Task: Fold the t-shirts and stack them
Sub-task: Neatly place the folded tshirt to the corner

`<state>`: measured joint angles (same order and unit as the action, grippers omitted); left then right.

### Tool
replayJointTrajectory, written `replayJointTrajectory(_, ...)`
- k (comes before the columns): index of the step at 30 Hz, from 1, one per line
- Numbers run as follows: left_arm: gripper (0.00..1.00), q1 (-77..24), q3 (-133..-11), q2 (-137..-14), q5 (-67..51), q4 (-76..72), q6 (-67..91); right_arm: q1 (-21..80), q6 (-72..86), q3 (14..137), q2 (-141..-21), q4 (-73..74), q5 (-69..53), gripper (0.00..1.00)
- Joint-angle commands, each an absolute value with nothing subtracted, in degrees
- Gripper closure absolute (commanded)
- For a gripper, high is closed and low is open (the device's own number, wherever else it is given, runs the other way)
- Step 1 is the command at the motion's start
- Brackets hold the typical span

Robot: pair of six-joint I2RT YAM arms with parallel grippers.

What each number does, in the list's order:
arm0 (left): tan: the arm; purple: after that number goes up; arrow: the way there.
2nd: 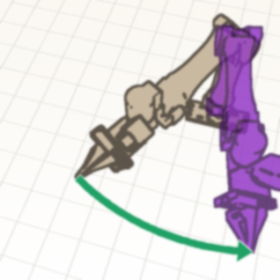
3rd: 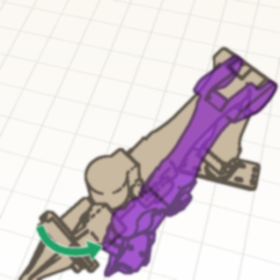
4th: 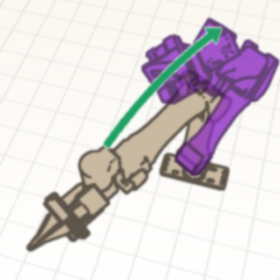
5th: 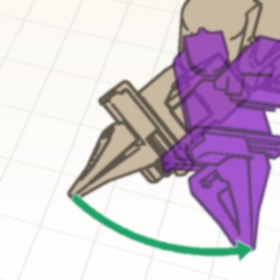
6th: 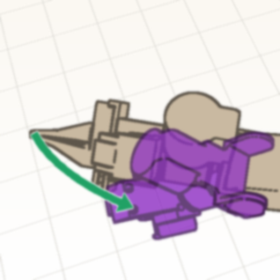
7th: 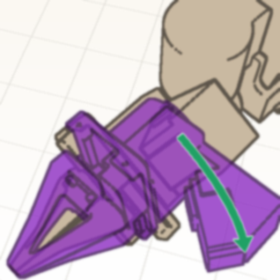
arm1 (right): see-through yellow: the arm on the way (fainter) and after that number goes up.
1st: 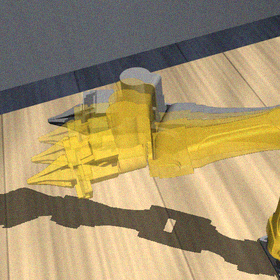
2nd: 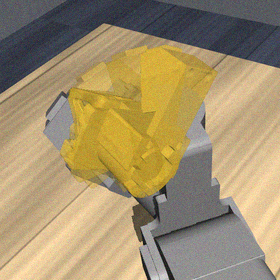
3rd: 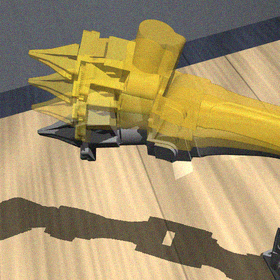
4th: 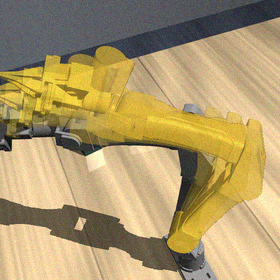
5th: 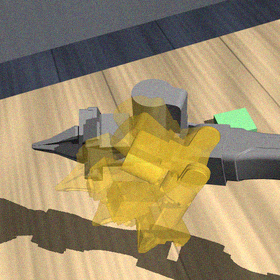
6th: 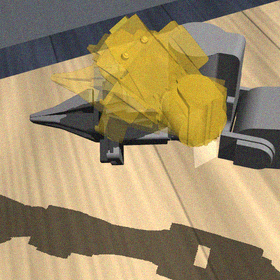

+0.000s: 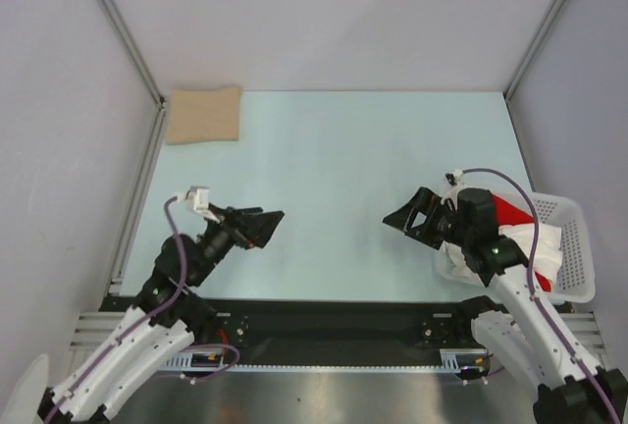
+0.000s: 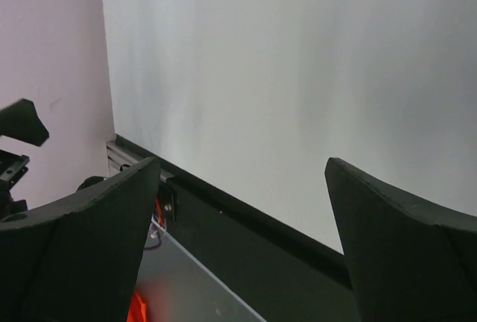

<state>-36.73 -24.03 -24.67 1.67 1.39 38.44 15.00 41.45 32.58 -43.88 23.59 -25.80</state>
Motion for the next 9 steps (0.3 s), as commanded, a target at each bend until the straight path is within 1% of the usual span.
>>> replayJointTrajectory(1, 0.0, -36.7, -15.0, -12.9, 1.2, 7.0, 52.6, 16.6, 44.3, 29.4, -38.8, 19.9, -17.3, 0.0)
replayJointTrajectory(2, 0.0, -36.7, -13.5, -6.0, 1.0, 10.0, 56.6, 17.0, 45.8, 28.7, -38.3, 20.3, -17.0, 0.0)
replayJointTrajectory(6, 0.0, -36.6, -6.7, 7.6, -2.0, 16.8, 64.9, 19.9, 45.3, 24.8, -35.8, 20.7, -19.7, 0.0)
replayJointTrajectory(8, 0.0, -36.6, -7.6, 5.0, -5.3, 14.3, 63.4, 21.1, 45.4, 22.4, -30.1, 18.6, -23.2, 0.0)
replayJointTrajectory(9, 0.0, -36.6, -7.4, 5.2, -8.7, 9.3, 63.3, 21.1, 46.0, 21.5, -27.7, 14.6, -30.2, 0.0)
